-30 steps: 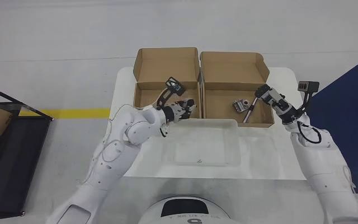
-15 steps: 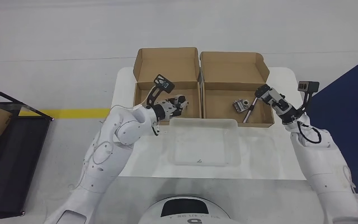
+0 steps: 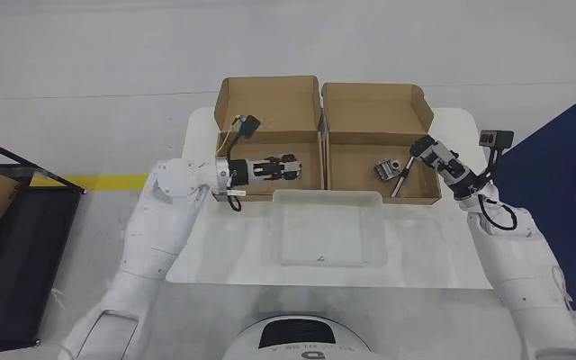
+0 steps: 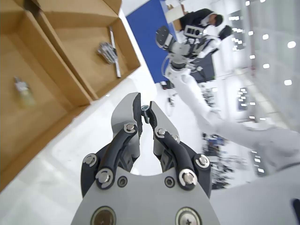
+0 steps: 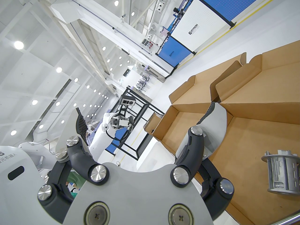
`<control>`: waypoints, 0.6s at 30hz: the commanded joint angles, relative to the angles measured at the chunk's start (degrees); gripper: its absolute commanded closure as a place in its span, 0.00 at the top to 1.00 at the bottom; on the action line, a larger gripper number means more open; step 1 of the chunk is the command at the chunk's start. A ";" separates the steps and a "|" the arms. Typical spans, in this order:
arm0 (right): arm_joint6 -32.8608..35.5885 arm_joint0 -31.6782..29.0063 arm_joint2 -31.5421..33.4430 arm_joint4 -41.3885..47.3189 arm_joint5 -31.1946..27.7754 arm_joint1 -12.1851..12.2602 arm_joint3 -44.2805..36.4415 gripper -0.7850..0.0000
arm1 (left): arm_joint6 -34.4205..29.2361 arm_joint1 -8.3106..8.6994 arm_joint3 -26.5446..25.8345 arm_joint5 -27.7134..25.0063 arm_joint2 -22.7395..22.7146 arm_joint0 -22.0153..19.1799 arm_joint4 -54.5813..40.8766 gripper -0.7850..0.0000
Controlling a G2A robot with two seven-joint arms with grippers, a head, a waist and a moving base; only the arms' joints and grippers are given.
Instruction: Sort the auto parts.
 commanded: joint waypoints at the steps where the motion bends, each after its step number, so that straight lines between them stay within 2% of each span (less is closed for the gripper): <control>1: 0.02 0.00 0.00 0.06 0.01 0.00 0.00 1.00 | -5.83 -0.53 5.50 3.02 1.02 -2.42 -13.14 0.00; 7: 0.02 0.00 0.00 0.06 0.01 0.00 0.00 1.00 | -18.27 -2.59 17.84 11.15 4.18 -7.13 -37.80 0.00; 9: 0.02 0.00 0.00 0.06 0.01 0.00 0.00 1.00 | -20.23 -3.33 21.04 13.54 5.19 -8.51 -43.77 0.00; 14: 0.02 0.00 0.00 0.06 0.01 0.00 0.00 1.00 | -20.23 -4.31 23.63 16.25 8.03 -9.99 -52.05 0.00; 18: 0.02 0.00 0.00 0.06 0.01 0.00 0.00 1.00 | -20.23 -4.48 24.36 16.56 9.41 -10.44 -55.11 0.00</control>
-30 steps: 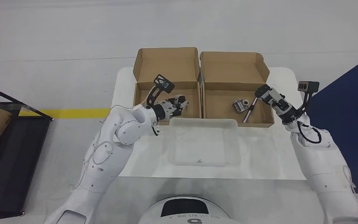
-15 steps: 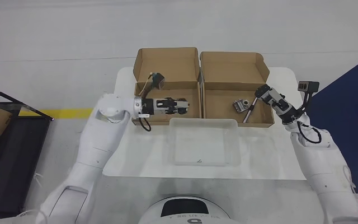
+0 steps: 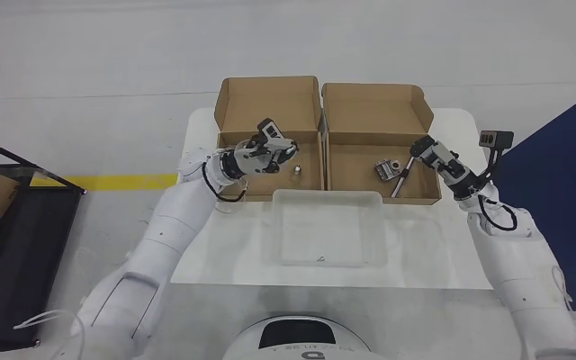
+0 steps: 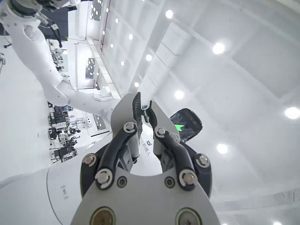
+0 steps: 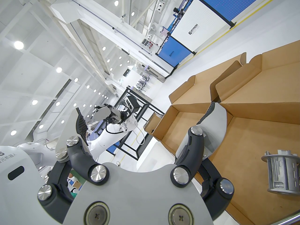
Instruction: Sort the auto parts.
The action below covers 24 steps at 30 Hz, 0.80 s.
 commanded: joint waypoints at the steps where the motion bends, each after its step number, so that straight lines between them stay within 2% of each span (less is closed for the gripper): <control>1: 0.02 0.00 0.00 0.06 0.01 0.00 0.00 1.00 | -0.01 0.01 0.78 0.10 0.56 -0.21 -0.94 0.00; 15: 0.02 0.00 0.00 0.06 0.01 0.00 0.00 1.00 | -0.01 0.01 1.43 0.06 0.66 -0.35 -1.26 0.00; 17: 0.02 0.00 0.00 0.06 0.01 0.00 0.00 1.00 | 3.59 0.36 -0.25 -4.40 -0.34 -0.03 1.58 0.00; 20: 0.02 0.00 0.00 0.06 0.01 0.00 0.00 1.00 | 12.74 1.87 -5.23 -17.28 -3.79 1.30 13.53 0.00; 21: 0.02 0.00 0.00 0.06 0.01 0.00 0.00 1.00 | 16.65 2.45 -7.65 -21.23 -5.22 2.26 18.26 0.00; 24: 0.02 0.00 0.00 0.06 0.01 0.00 0.00 1.00 | 26.74 3.87 -16.52 -27.30 -8.87 6.78 30.21 0.00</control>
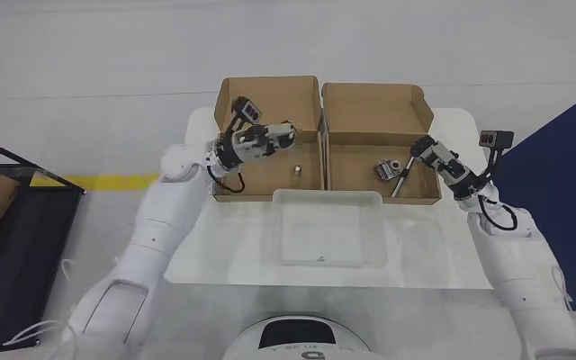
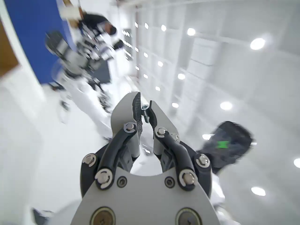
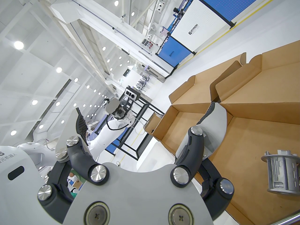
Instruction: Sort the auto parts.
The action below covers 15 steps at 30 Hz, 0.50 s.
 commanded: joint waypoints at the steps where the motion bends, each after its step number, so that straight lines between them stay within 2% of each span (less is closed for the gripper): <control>1: 0.02 0.00 0.00 0.06 0.01 0.00 0.00 1.00 | 8.74 0.96 -7.78 -4.54 -2.58 3.95 11.44 0.00; 4: 0.02 0.00 0.00 0.06 0.01 0.00 0.00 1.00 | 16.67 1.80 -16.96 -7.27 -4.99 8.96 22.69 0.00; 5: 0.02 0.00 0.00 0.06 0.01 0.00 0.00 1.00 | 18.31 1.93 -18.61 -7.77 -5.23 10.09 25.58 0.00; 9: 0.02 0.00 0.00 0.06 0.01 0.00 0.00 1.00 | 30.94 2.47 -29.00 -11.80 -6.07 16.37 50.26 0.00; 12: 0.02 0.00 0.00 0.06 0.01 0.00 0.00 1.00 | 36.83 2.42 -32.81 -10.51 -4.73 19.55 60.23 0.00; 15: 0.02 0.00 0.00 0.06 0.01 0.00 0.00 1.00 | 39.06 2.42 -33.86 -9.38 -4.02 20.30 63.28 0.00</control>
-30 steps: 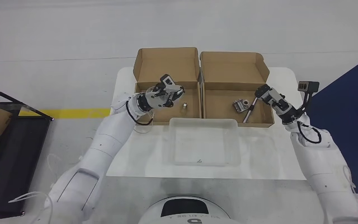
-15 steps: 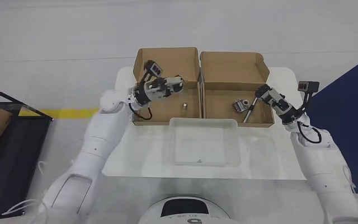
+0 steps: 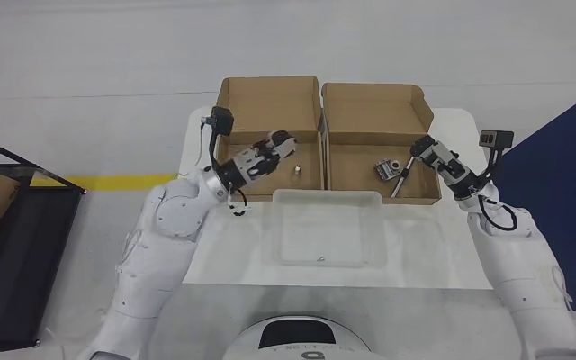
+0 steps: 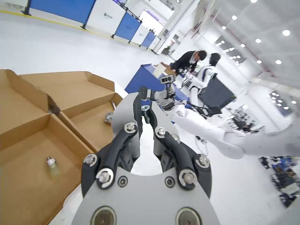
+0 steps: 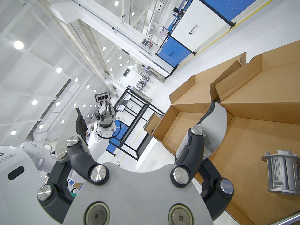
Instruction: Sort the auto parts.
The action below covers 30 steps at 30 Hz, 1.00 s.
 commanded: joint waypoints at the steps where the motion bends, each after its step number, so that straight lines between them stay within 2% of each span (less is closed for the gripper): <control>1: 0.02 0.00 0.00 0.06 0.01 0.00 0.00 1.00 | 1.21 0.03 -0.35 0.57 0.24 0.17 2.29 0.00; 8: 0.02 0.00 0.00 0.06 0.01 0.00 0.00 1.00 | 2.38 0.32 -0.43 1.95 0.79 -0.37 8.46 0.00; 10: 0.02 0.00 0.00 0.06 0.01 0.00 0.00 1.00 | -0.33 0.37 0.78 6.02 1.85 -1.16 12.21 0.00; 13: 0.02 0.00 0.00 0.06 0.01 0.00 0.00 1.00 | -8.97 0.11 5.97 16.00 4.78 -4.97 16.18 0.00; 17: 0.02 0.00 0.00 0.06 0.01 0.00 0.00 1.00 | -17.35 -0.85 16.39 22.84 9.14 -12.18 15.31 0.00; 19: 0.02 0.00 0.00 0.06 0.01 0.00 0.00 1.00 | -17.58 -1.30 21.39 25.25 11.51 -14.91 18.51 0.00; 23: 0.02 0.00 0.00 0.06 0.01 0.00 0.00 1.00 | -16.39 -2.35 28.08 29.78 16.35 -19.21 25.63 0.00; 30: 0.02 0.00 0.00 0.06 0.01 0.00 0.00 1.00 | -16.36 -3.84 33.96 33.76 20.29 -22.89 28.36 0.00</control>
